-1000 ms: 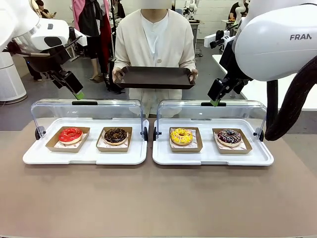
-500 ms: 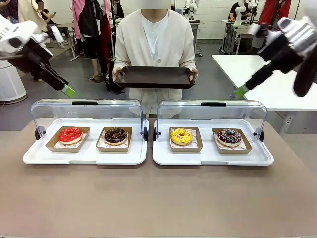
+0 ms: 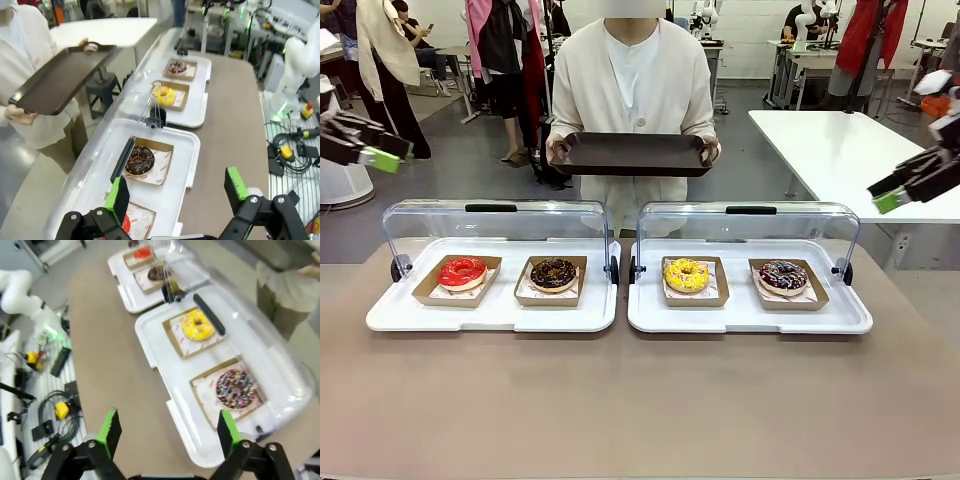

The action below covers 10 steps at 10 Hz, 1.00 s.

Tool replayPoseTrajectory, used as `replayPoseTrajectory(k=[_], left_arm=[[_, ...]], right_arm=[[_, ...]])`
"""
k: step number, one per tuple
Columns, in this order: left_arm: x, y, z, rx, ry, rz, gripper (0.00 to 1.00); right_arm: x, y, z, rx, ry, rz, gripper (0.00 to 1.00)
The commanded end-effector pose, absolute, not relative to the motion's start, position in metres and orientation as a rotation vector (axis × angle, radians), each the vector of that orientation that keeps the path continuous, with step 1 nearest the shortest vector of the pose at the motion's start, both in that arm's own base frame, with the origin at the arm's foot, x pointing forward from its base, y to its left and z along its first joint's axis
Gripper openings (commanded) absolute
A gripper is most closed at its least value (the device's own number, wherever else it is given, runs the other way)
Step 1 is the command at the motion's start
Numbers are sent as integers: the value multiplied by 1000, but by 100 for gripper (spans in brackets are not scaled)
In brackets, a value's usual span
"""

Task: Provide the desired donut to the person.
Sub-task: Pick up and lift the Paper togo box containing the Donut pointed at by the person.

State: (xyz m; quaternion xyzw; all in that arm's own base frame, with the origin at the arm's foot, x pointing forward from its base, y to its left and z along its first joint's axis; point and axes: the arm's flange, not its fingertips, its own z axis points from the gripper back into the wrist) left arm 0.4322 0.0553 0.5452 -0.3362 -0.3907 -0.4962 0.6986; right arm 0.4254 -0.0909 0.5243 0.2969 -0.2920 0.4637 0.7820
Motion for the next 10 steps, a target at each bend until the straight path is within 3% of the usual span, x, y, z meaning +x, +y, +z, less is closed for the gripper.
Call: replayPoseTrajectory(k=[1, 4, 10], left_arm=[[434, 79, 526, -781, -910, -1084, 100], [419, 98, 517, -769, -965, -1074, 100], [409, 102, 520, -730, -933, -1036, 100]], right_arm=[[417, -122, 531, 775, -819, 1019, 100], [396, -151, 538, 822, -906, 1005, 100], [381, -165, 532, 758, -787, 1056, 100]])
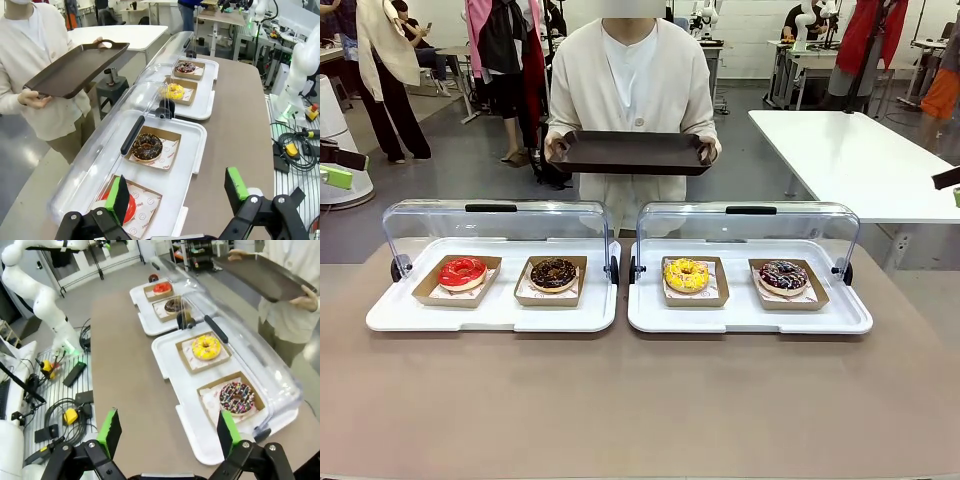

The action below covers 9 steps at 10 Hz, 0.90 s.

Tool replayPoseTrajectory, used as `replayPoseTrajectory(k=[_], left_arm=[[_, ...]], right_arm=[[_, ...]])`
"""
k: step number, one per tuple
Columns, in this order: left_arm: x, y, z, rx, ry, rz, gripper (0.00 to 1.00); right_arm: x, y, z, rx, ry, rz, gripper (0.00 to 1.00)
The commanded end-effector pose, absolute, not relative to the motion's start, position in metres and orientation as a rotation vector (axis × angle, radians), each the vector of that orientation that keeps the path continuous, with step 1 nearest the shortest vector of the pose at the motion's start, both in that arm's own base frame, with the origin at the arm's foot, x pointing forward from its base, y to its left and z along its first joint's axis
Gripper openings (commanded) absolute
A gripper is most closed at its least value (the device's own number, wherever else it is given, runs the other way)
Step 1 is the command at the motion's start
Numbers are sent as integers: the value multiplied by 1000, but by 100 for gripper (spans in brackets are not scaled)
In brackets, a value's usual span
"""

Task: Provide the desired donut to the person.
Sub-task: Pick up and lift the Paper togo box containing the Donut pointed at by the person.

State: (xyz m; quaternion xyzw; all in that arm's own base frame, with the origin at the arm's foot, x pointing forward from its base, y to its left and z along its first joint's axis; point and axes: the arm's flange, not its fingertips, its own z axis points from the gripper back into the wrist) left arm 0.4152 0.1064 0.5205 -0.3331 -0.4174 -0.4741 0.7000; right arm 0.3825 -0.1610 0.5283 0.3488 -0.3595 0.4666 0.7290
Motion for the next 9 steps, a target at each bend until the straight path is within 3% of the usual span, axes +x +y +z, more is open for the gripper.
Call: replayPoseTrajectory(k=[1, 9], left_arm=[[408, 100, 520, -721, -930, -1029, 100], [414, 106, 520, -738, -928, -1053, 100]], right_arm=[[379, -163, 533, 749, -779, 1066, 100], [382, -162, 529, 761, -788, 1032, 100]])
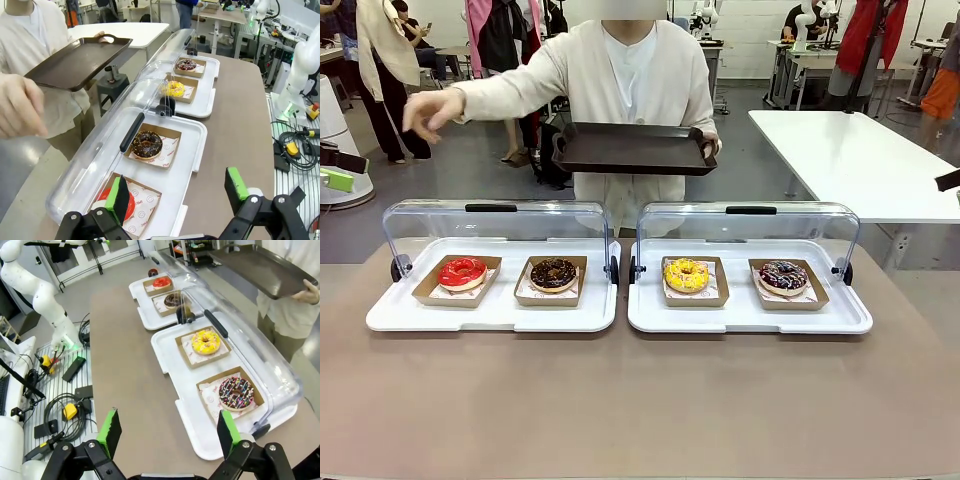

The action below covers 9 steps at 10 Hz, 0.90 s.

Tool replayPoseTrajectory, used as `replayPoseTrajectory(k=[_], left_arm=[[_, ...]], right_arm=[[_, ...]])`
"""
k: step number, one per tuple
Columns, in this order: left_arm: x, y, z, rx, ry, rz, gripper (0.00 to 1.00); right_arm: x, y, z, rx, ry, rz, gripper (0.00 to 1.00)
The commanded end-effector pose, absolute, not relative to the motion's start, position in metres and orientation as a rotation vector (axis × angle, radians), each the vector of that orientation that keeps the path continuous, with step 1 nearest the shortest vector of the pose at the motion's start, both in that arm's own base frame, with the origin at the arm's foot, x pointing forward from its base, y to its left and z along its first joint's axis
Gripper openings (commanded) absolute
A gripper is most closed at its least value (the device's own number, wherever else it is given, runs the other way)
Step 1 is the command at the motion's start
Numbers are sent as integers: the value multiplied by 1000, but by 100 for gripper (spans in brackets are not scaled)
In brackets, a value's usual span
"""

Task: Provide the desired donut to the person.
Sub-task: Pick up and lift the Paper togo box containing the Donut pointed at by the person.

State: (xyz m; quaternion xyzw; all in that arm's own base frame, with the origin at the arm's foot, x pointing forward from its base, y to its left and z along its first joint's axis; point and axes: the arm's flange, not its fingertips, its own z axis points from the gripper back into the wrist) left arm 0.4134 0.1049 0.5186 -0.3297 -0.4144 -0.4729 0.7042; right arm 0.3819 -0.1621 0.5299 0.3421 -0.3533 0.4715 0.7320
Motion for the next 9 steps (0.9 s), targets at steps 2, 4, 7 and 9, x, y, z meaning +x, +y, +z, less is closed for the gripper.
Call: replayPoseTrajectory(k=[2, 4, 7, 9], left_arm=[[414, 106, 520, -738, -928, -1053, 100], [414, 106, 520, -738, -928, -1053, 100], [414, 106, 520, -738, -928, -1053, 100], [414, 106, 520, -738, -928, -1053, 100]], right_arm=[[382, -162, 529, 761, -788, 1032, 100], [382, -162, 529, 761, -788, 1032, 100], [382, -162, 529, 761, -788, 1032, 100], [382, -162, 529, 761, -788, 1032, 100]])
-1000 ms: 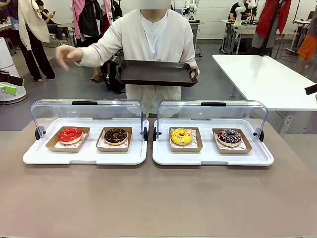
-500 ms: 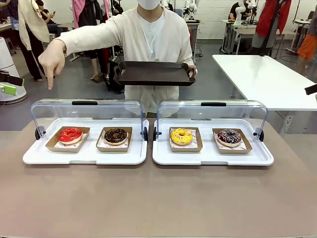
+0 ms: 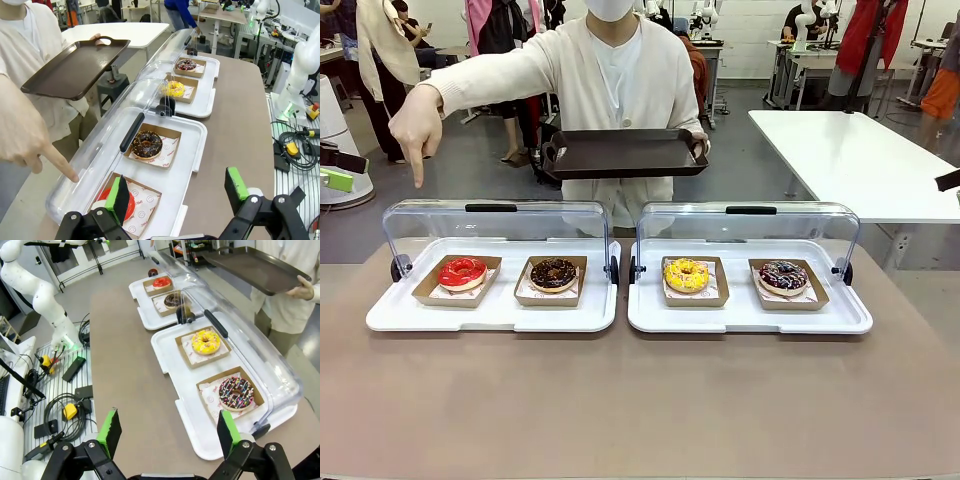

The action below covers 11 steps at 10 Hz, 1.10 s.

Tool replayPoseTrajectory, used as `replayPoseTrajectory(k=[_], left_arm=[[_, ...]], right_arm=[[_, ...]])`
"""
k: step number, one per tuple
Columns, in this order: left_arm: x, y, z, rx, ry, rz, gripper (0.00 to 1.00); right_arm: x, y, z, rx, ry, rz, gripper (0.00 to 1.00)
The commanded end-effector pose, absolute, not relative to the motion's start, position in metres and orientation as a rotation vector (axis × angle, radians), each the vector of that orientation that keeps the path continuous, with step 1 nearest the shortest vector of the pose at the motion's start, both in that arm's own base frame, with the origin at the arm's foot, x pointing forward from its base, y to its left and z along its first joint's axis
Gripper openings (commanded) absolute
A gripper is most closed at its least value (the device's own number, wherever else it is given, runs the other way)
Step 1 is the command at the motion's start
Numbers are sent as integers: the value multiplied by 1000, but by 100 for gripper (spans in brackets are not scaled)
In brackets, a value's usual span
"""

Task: Provide the desired donut to the person.
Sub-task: Pick up and lift the Paper togo box containing the Donut pointed at by the person.

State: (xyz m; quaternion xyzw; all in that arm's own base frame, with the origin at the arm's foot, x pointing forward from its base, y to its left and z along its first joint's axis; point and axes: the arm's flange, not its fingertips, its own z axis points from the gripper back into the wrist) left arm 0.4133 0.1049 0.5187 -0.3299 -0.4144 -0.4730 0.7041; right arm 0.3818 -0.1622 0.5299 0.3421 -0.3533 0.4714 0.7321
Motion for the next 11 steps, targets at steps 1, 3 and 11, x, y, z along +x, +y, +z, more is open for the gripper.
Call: replayPoseTrajectory(k=[1, 3, 11], left_arm=[[414, 106, 520, -738, -928, -1053, 100], [414, 106, 520, -738, -928, -1053, 100], [393, 9, 452, -123, -101, -1831, 100]], right_arm=[[382, -162, 529, 761, -788, 1032, 100], [382, -162, 529, 761, -788, 1032, 100], [382, -162, 529, 761, -788, 1032, 100]])
